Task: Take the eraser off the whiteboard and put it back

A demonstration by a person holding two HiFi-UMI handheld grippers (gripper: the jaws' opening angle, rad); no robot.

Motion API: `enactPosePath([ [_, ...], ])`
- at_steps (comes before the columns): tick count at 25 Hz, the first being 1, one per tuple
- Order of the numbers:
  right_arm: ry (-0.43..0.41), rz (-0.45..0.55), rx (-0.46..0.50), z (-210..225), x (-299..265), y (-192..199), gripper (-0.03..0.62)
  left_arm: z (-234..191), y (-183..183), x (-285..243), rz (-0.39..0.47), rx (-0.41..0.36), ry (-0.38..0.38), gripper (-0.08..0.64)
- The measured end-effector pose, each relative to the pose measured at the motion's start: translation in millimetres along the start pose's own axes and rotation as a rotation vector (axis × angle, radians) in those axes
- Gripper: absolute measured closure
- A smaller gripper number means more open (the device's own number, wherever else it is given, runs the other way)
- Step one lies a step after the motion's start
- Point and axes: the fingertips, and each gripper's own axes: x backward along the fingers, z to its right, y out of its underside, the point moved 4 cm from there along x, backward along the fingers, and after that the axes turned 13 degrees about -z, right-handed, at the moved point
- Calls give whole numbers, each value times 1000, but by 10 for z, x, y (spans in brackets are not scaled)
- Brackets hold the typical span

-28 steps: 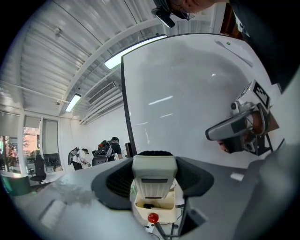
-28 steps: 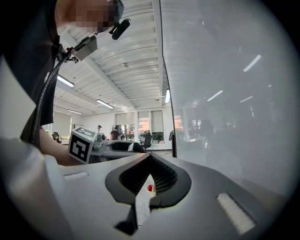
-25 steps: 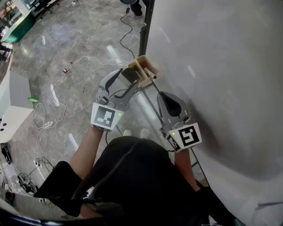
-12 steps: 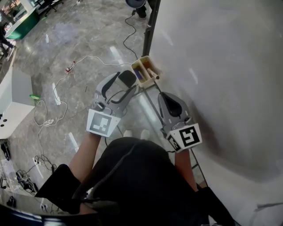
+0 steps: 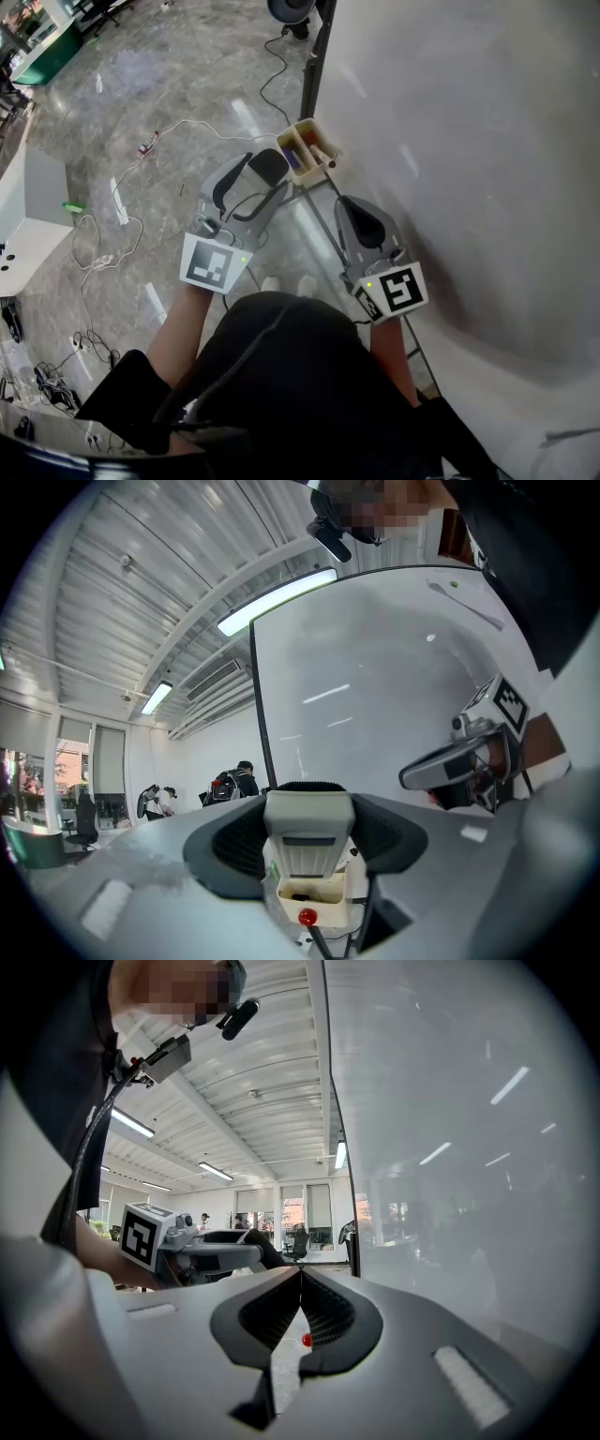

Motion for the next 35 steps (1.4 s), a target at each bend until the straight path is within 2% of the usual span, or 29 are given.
enactPosePath([
  [2,2,2,-1,-3,13,-6,583,5,15,5,6,10,1,284],
  [5,5,1,-2,-4,28,-14,583,12,-25,3,84,68,6,284],
  [8,6,1,-4,17,7,7,583,11,79,-29,25,-17,16,284],
  [9,6,1,-5,25,-3,17,583,6,51,-36,9,-20,13,284],
  [13,6,0,-5,32,-20,19,583,-9,-192,-50,15,12,5,284],
  [27,16,-8,-4,15,-8,24,583,-15,-66,-133,-4,27,21,284],
  [35,48,-19,-7,58,35,32,583,2,55,-291,-36,35,60,284],
])
